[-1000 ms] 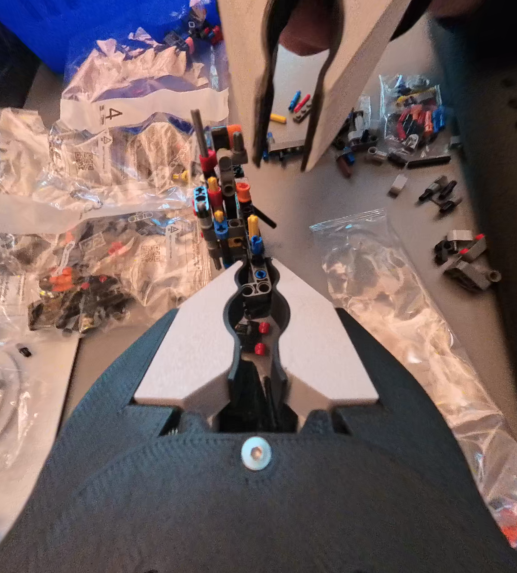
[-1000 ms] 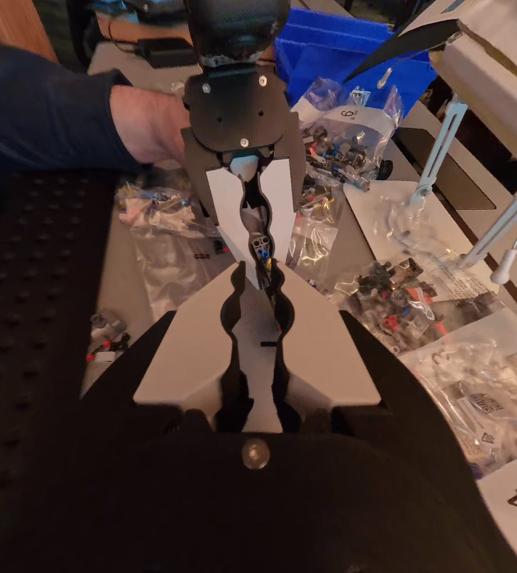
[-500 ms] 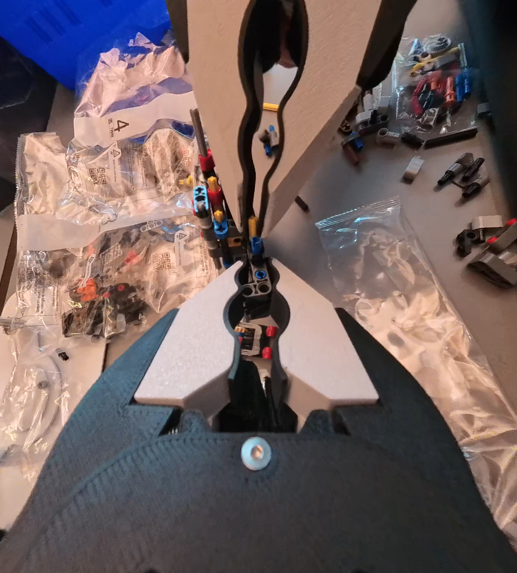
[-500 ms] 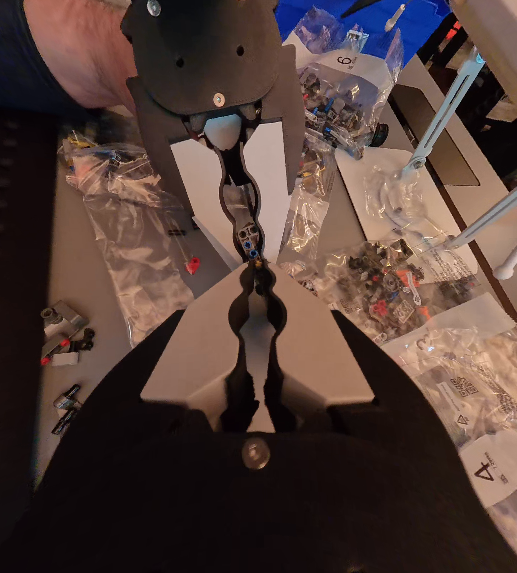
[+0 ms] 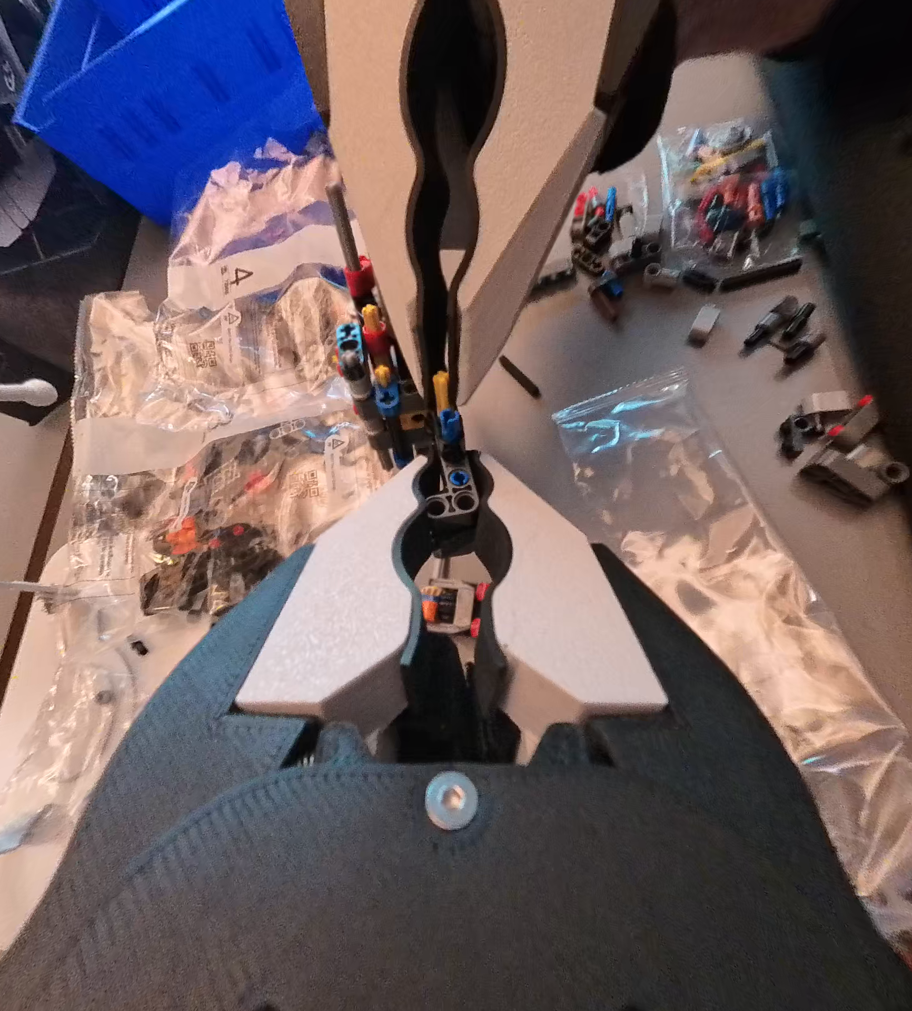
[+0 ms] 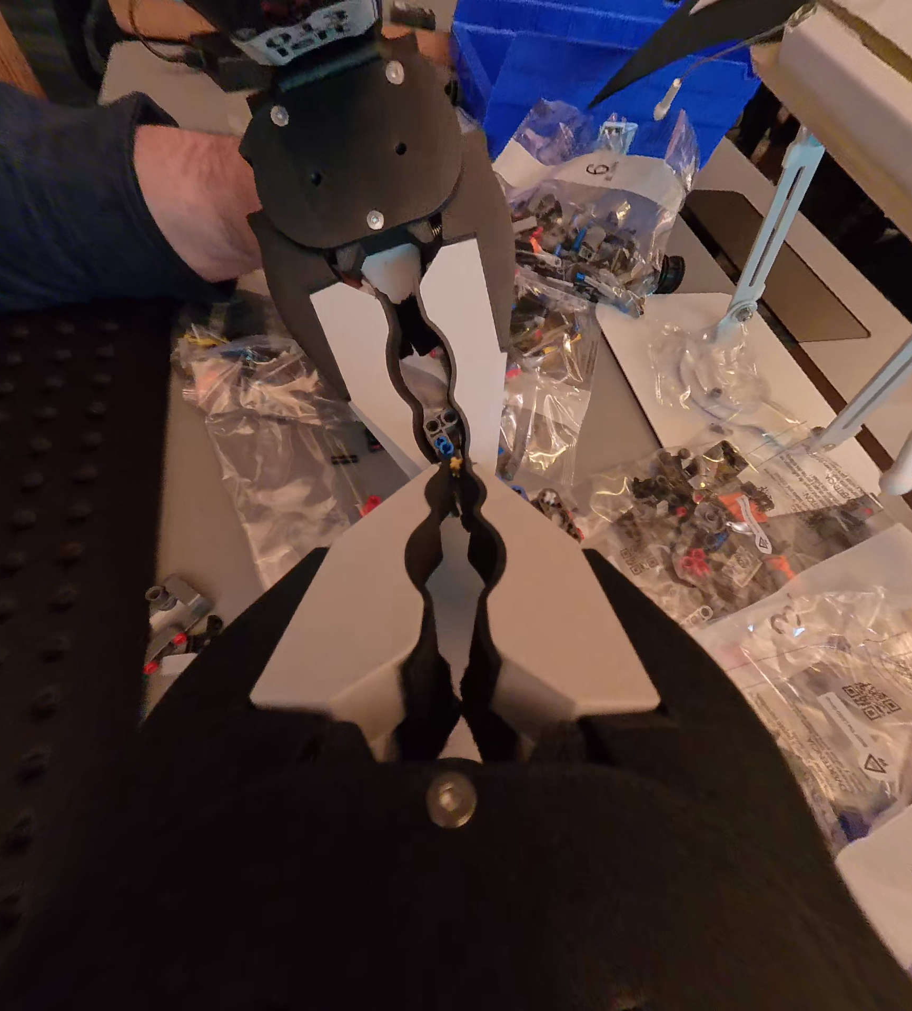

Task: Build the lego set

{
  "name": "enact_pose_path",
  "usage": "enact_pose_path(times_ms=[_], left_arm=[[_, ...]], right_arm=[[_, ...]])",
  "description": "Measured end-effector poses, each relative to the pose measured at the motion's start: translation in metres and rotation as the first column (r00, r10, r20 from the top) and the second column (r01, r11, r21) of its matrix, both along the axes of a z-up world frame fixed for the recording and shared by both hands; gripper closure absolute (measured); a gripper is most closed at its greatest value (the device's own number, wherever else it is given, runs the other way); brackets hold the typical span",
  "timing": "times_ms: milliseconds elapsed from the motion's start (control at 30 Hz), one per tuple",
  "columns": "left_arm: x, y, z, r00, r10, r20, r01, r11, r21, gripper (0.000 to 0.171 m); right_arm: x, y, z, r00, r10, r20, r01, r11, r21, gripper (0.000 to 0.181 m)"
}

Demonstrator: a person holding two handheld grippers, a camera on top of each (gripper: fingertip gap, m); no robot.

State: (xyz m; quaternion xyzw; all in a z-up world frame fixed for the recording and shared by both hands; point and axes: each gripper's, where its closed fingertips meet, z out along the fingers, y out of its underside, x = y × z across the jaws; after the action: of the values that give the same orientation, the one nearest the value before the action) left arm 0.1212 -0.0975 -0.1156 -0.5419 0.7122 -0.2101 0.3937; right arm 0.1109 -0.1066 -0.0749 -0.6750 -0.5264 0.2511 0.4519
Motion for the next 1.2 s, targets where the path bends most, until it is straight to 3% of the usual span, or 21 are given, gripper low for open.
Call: enact_pose_path(times_ms=[400,433,467,500,567,600,667,833,1000,1100,1200], left_arm=[[0.0,-0.002,0.008,0.998,-0.018,0.053,0.02,0.999,-0.046,0.161],[-0.005,0.004,-0.001,1.0,0.009,0.0,-0.009,1.0,-0.028,0.163],[-0.019,0.015,-0.029,0.991,0.048,-0.128,-0.046,0.999,0.023,0.16],[-0.016,0.011,-0.024,0.998,0.035,-0.058,-0.037,0.999,-0.036,0.162],[-0.003,0.005,0.002,0.999,0.019,0.035,-0.018,1.0,-0.021,0.162],[0.004,0.0,0.002,0.999,0.0,0.038,0.001,0.999,-0.049,0.162],[0.005,0.001,-0.021,0.998,0.0,-0.058,-0.004,0.998,-0.065,0.162],[-0.004,0.001,-0.007,0.999,0.018,0.043,-0.008,0.976,-0.218,0.163],[-0.002,-0.001,-0.017,1.0,0.011,0.009,-0.008,0.962,-0.271,0.162],[-0.003,-0.002,-0.016,1.0,0.014,0.019,-0.008,0.95,-0.312,0.162],[-0.005,0.0,-0.015,0.999,0.026,0.027,-0.015,0.938,-0.346,0.161]], right_arm=[[-0.002,0.0,0.015,0.992,-0.001,-0.126,-0.003,0.999,-0.033,0.181],[0.002,-0.001,0.038,0.966,0.006,-0.26,-0.014,0.999,-0.029,0.181],[0.023,0.001,0.078,0.888,-0.009,-0.459,-0.014,0.999,-0.048,0.181],[0.052,0.013,0.092,0.856,-0.075,-0.511,0.068,0.997,-0.032,0.181],[0.061,0.014,0.073,0.887,-0.119,-0.447,0.101,0.993,-0.064,0.181],[0.054,0.014,0.063,0.903,-0.115,-0.414,0.091,0.993,-0.079,0.181],[0.042,0.011,0.057,0.938,-0.061,-0.341,0.05,0.998,-0.042,0.181],[0.024,0.003,0.029,0.978,-0.003,-0.211,-0.01,0.998,-0.059,0.181],[0.022,-0.007,0.007,0.992,0.06,-0.11,-0.073,0.99,-0.118,0.181],[0.025,0.001,-0.005,0.999,0.019,-0.037,-0.023,0.995,-0.1,0.181],[0.035,0.012,0.009,0.995,-0.047,-0.092,0.042,0.997,-0.062,0.174]])
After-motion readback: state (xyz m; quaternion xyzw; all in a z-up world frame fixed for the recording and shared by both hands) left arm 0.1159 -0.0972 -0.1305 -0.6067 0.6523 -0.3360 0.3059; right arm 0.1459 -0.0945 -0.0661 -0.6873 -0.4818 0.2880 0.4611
